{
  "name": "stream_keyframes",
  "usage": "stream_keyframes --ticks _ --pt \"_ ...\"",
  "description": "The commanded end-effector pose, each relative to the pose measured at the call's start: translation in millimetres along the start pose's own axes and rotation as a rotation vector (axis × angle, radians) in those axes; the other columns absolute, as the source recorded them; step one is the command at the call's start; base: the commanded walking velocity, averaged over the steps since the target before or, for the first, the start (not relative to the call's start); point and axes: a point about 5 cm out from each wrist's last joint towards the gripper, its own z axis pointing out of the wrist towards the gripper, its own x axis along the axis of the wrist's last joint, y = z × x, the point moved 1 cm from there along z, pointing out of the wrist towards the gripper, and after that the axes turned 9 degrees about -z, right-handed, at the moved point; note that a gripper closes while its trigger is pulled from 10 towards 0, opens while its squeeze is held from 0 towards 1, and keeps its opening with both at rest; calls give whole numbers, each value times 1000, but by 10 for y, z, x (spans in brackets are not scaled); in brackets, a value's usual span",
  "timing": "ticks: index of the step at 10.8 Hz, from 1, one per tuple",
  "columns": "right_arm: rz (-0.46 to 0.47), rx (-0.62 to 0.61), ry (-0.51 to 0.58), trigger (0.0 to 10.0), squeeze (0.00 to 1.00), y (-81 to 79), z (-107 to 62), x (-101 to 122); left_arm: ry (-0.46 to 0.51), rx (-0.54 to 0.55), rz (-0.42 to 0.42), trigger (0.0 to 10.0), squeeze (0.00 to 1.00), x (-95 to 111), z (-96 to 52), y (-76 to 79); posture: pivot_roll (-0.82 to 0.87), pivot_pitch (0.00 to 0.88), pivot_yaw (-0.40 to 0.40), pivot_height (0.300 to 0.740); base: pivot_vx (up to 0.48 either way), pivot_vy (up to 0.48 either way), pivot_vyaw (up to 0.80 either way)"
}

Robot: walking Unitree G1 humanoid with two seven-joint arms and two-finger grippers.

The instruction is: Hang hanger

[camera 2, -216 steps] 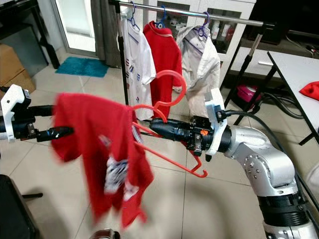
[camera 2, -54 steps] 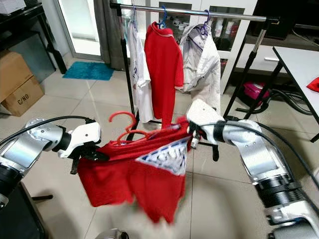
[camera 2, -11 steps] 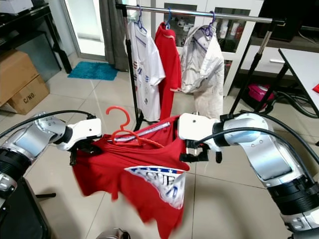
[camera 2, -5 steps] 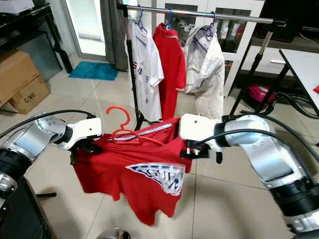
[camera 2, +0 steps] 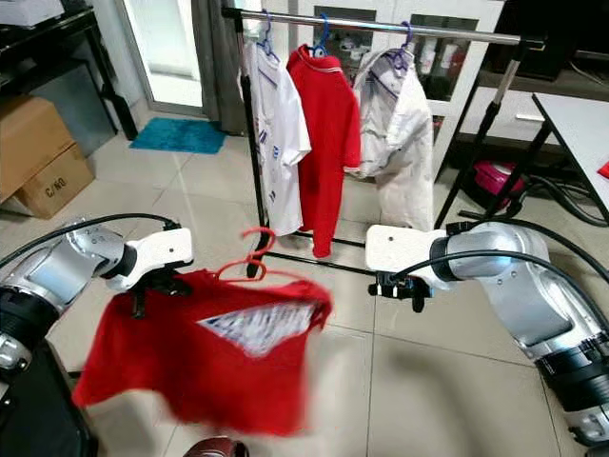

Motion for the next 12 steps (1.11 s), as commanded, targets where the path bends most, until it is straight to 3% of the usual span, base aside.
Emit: stream_keyframes --ticks 1,2,3,4,6,9,12 --pt "6 -38 37 10000 110 75 -69 46 44 37 29 0 0 73 -69 -39 44 0 29 740 0 0 0" --pt "17 -60 64 10000 212 97 -77 72 72 41 52 0 0 108 -74 -38 46 0 29 740 0 0 0" --pt "65 -151 142 10000 847 181 -90 135 201 15 158 0 0 231 -107 6 49 0 29 740 0 0 0" --pt "128 -189 228 10000 1000 209 -109 195 272 18 177 0 0 277 -149 18 50 0 31 740 0 0 0" --pt "237 -212 334 10000 1000 165 -185 164 464 22 186 0 0 333 -311 39 46 0 34 740 0 0 0" --pt "349 -245 348 10000 1000 150 -284 40 503 7 164 0 0 107 -483 86 49 0 27 740 0 0 0" --pt "418 -222 393 10000 1000 85 -180 102 557 1 140 0 0 115 -534 113 57 0 24 740 0 0 0"
